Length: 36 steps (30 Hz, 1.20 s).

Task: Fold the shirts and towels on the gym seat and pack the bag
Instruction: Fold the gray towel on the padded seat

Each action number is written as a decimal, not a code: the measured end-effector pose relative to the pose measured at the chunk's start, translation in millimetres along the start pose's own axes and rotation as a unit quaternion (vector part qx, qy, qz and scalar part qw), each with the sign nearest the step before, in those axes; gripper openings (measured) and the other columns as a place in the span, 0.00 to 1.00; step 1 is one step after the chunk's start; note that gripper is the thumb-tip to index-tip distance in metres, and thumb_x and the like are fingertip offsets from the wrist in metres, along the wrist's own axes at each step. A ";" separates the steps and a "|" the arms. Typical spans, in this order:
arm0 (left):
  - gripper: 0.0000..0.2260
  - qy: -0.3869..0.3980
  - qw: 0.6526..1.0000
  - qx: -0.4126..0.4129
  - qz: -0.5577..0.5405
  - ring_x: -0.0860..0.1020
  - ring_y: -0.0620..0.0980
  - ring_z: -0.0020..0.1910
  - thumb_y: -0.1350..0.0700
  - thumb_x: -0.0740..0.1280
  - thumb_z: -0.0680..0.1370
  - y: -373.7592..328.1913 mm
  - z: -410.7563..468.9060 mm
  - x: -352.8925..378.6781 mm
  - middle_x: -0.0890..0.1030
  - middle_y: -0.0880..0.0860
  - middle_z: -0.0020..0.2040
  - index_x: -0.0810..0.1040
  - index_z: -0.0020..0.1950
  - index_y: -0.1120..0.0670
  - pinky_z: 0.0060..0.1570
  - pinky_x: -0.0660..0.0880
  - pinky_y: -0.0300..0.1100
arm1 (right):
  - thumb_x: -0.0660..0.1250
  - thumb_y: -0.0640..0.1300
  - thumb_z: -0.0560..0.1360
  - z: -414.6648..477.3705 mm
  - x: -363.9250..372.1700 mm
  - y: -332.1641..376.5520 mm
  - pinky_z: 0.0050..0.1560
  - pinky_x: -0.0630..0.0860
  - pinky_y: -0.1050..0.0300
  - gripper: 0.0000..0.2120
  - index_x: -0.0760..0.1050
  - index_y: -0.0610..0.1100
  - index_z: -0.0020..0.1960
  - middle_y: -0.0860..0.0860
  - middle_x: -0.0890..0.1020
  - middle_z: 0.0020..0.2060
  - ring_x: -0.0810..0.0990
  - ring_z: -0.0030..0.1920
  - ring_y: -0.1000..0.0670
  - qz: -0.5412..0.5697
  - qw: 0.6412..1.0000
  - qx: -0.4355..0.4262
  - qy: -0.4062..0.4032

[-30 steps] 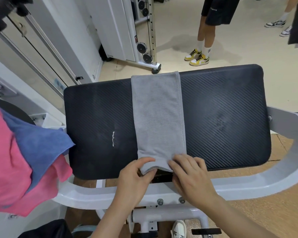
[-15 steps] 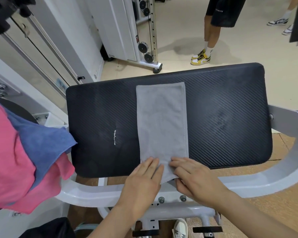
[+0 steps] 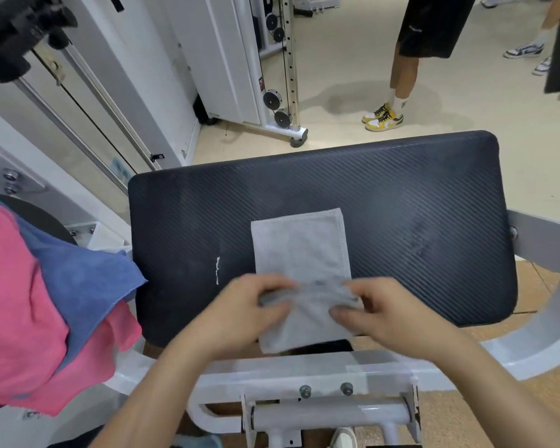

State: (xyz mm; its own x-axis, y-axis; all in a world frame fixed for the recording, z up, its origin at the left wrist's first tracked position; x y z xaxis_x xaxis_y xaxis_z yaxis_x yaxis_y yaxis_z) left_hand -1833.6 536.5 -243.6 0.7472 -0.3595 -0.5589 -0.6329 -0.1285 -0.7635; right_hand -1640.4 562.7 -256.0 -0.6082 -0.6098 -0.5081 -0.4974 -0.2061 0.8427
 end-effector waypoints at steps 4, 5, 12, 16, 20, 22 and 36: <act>0.08 -0.165 0.986 -0.014 0.000 0.76 0.38 0.50 0.53 0.68 0.78 -7.1 31.9 -31.2 0.78 0.39 0.50 0.77 0.55 0.43 0.46 0.73 0.32 | 0.67 0.54 0.73 38.1 -20.0 -1.6 0.47 0.79 0.46 0.14 0.79 0.45 0.51 0.52 0.84 0.43 0.82 0.44 0.51 0.067 0.988 0.024 -0.140; 0.09 -0.188 0.982 -0.018 0.012 0.75 0.38 0.51 0.53 0.67 0.78 -8.7 39.5 -34.1 0.77 0.39 0.51 0.77 0.57 0.43 0.46 0.71 0.31 | 0.67 0.53 0.74 46.4 -23.6 -3.3 0.50 0.79 0.49 0.14 0.78 0.47 0.55 0.53 0.84 0.46 0.82 0.47 0.53 0.077 0.981 0.028 -0.177; 0.17 -0.234 0.969 -0.024 0.081 0.71 0.41 0.55 0.52 0.71 0.75 -0.6 62.0 -34.7 0.75 0.43 0.55 0.75 0.64 0.43 0.53 0.65 0.35 | 0.65 0.48 0.78 67.7 -21.2 -17.5 0.35 0.68 0.68 0.04 0.76 0.48 0.49 0.57 0.80 0.40 0.77 0.41 0.59 0.005 0.961 0.075 -0.265; 0.12 -0.256 0.954 0.006 0.159 0.74 0.44 0.54 0.52 0.65 0.79 -3.0 66.6 -34.6 0.77 0.45 0.55 0.77 0.62 0.47 0.53 0.65 0.36 | 0.63 0.50 0.79 67.7 -19.2 -15.9 0.32 0.68 0.64 0.10 0.71 0.46 0.42 0.53 0.77 0.34 0.74 0.34 0.56 -0.009 0.954 0.067 -0.293; 0.10 -0.271 0.922 0.053 0.270 0.76 0.49 0.45 0.53 0.62 0.80 -7.0 70.6 -25.8 0.76 0.50 0.50 0.76 0.60 0.52 0.46 0.74 0.44 | 0.61 0.54 0.79 69.9 -18.9 -10.9 0.31 0.66 0.53 0.18 0.63 0.47 0.35 0.51 0.72 0.28 0.70 0.29 0.51 -0.066 0.945 0.084 -0.310; 0.09 -0.290 0.901 0.078 0.312 0.76 0.50 0.37 0.53 0.61 0.79 -6.3 72.1 -22.9 0.76 0.52 0.46 0.77 0.55 0.55 0.35 0.77 0.48 | 0.58 0.56 0.80 72.9 -18.2 -9.3 0.32 0.66 0.52 0.18 0.60 0.48 0.36 0.53 0.71 0.28 0.71 0.30 0.50 -0.124 0.937 0.100 -0.310; 0.06 -0.379 0.842 0.099 0.370 0.73 0.47 0.34 0.53 0.64 0.80 6.5 78.6 -15.5 0.73 0.51 0.45 0.77 0.51 0.54 0.21 0.63 0.38 | 0.69 0.39 0.73 67.9 -14.5 15.5 0.40 0.74 0.48 0.14 0.72 0.42 0.58 0.42 0.76 0.52 0.77 0.47 0.42 -0.297 0.832 -0.057 -0.465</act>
State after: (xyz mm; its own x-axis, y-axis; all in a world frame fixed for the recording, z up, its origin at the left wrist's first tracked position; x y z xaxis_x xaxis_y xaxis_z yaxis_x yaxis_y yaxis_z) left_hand -1833.4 613.9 -265.3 0.1245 0.4297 -0.8943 -0.9922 0.0549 -0.1118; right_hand -1681.3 620.3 -247.6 -0.5177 0.4715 -0.7139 -0.8517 -0.3636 0.3775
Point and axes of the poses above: each hand's wrist, its own z-axis towards the middle knuckle, its own x-axis out of the palm, y = z × x, the point moved 5 cm from there along z, towards the middle knuckle
